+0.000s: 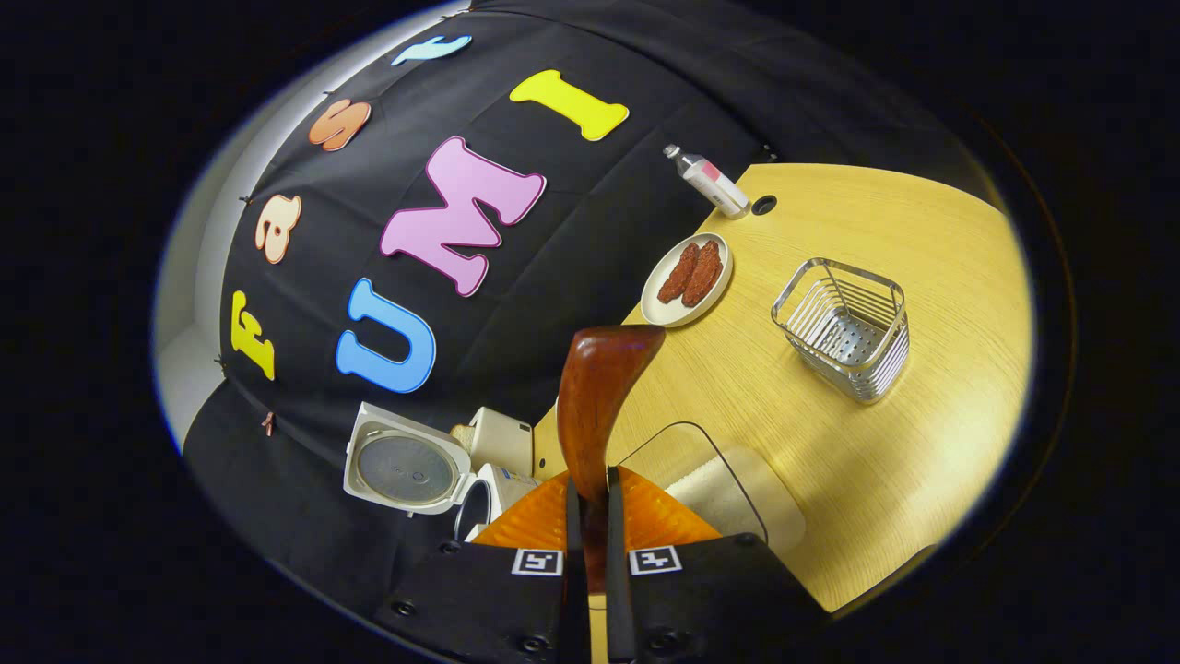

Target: Close the left gripper, press the button to open the rice cooker; take a wooden spoon from the chopstick holder with the right hand, scoop a spoonful of rice and pour it into the rice cooker, then put the wooden spoon back into the chopstick holder.

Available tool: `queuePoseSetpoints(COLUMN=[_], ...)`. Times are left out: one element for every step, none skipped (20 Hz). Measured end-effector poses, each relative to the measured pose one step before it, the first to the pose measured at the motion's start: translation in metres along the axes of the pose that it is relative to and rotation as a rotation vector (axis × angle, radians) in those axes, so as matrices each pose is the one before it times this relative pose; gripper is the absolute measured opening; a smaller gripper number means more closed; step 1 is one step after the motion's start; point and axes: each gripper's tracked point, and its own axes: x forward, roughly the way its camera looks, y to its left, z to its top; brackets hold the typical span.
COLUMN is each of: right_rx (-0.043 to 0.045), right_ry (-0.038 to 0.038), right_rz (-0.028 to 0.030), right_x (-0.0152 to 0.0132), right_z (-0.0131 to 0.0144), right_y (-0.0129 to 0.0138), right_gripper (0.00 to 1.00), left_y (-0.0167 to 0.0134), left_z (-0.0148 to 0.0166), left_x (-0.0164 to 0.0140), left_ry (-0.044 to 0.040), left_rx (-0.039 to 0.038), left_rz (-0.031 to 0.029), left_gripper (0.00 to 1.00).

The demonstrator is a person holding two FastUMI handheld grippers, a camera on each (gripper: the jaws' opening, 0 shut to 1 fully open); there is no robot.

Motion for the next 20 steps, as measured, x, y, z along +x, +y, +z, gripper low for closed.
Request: queuePoseSetpoints(right_rx=[0.00410,0.00002,-0.00566,-0.00615,-0.00058,0.00859,0.01463,0.02299,0.02996,0.02352,0.01065,0.00011,-0.00973,-0.01414,-0.01565,-0.00682,0.00622,0.01368,0.01642,0.00885], right_ry=[-0.00024,-0.00388,-0.00632,-0.00312,-0.00338,-0.00411,-0.00527,-0.00373,-0.00515,-0.00507,-0.00108,0.00006,0.00350,0.00929,0.00943,0.01092,0.01184,0.01006,0.00659,0.00619], right_rz=[0.00463,0.00570,0.00583,0.00461,0.00611,0.01092,0.01270,0.01546,0.02319,0.02935,0.02441,0.01806,0.01751,0.01520,0.01425,0.01551,0.01582,0.01753,0.01532,0.01219], right_x=[0.00034,-0.00024,-0.00066,-0.00051,-0.00058,0.00052,0.00021,-0.00065,-0.00115,0.00082,0.00259,0.00119,0.00389,0.00345,0.00404,0.00447,0.00680,0.00720,0.00656,0.00773], right_z=[0.00039,-0.00053,0.00189,0.00057,0.00143,0.00126,0.00217,0.00227,0.00334,0.00163,0.00022,-0.00128,-0.00202,-0.00355,-0.00430,-0.00469,-0.00439,-0.00491,-0.00440,-0.00558], right_y=[0.00198,0.00351,0.00388,0.00285,0.00396,0.00632,0.00689,0.00856,0.01160,0.01370,0.01388,0.01215,0.01330,0.01321,0.01412,0.01429,0.01307,0.01262,0.01205,0.01198], right_gripper=[0.12,0.12,0.12,0.12,0.12,0.12,0.11,0.11,0.12,0.12,0.11,0.11,0.11,0.11,0.11,0.12,0.11,0.11,0.11,0.11], left_y=[-0.00007,-0.00042,0.00021,0.00014,0.00055,0.00067,0.00088,0.00062,0.00097,0.00066,0.00087,0.00107,0.00110,0.00161,0.00262,0.00185,0.00214,0.00331,0.00335,0.00234], left_z=[0.00046,-0.00063,0.00080,-0.00013,0.00031,-0.00072,0.00088,0.00032,0.00006,-0.00126,-0.00040,-0.00155,-0.00025,-0.00174,-0.00041,0.00014,0.00075,-0.00290,-0.00017,-0.00072], left_x=[0.00059,0.00044,0.00133,0.00141,0.00183,0.00197,0.00153,0.00136,0.00078,0.00214,0.00239,0.00093,0.00237,0.00102,0.00176,0.00217,0.00205,0.00139,0.00141,0.00172], left_ry=[0.00006,0.00065,0.00027,0.00014,0.00011,0.00018,-0.00140,-0.00051,0.00033,0.00089,0.00163,0.00120,0.00201,0.00189,-0.00005,-0.00102,-0.00039,0.00180,0.00337,0.00275], left_rx=[-0.00150,-0.00043,0.00068,0.00144,0.00060,-0.00043,-0.00090,-0.00215,-0.00295,-0.00296,-0.00349,-0.00227,-0.00128,-0.00201,-0.00422,-0.00614,-0.00696,-0.00473,-0.00365,-0.00482], left_rz=[-0.00137,-0.00147,-0.00091,-0.00169,-0.00075,-0.00170,0.00006,0.00031,-0.00086,-0.00009,-0.00026,0.00052,0.00037,0.00133,0.00223,0.00149,0.00148,0.00313,0.00564,0.00374], left_gripper=[0.95,0.95,0.95,0.95,0.95,0.95,0.95,0.95,0.95,0.95,0.95,0.95,0.95,0.95,0.95,0.95,0.95,0.95,0.95,0.95])
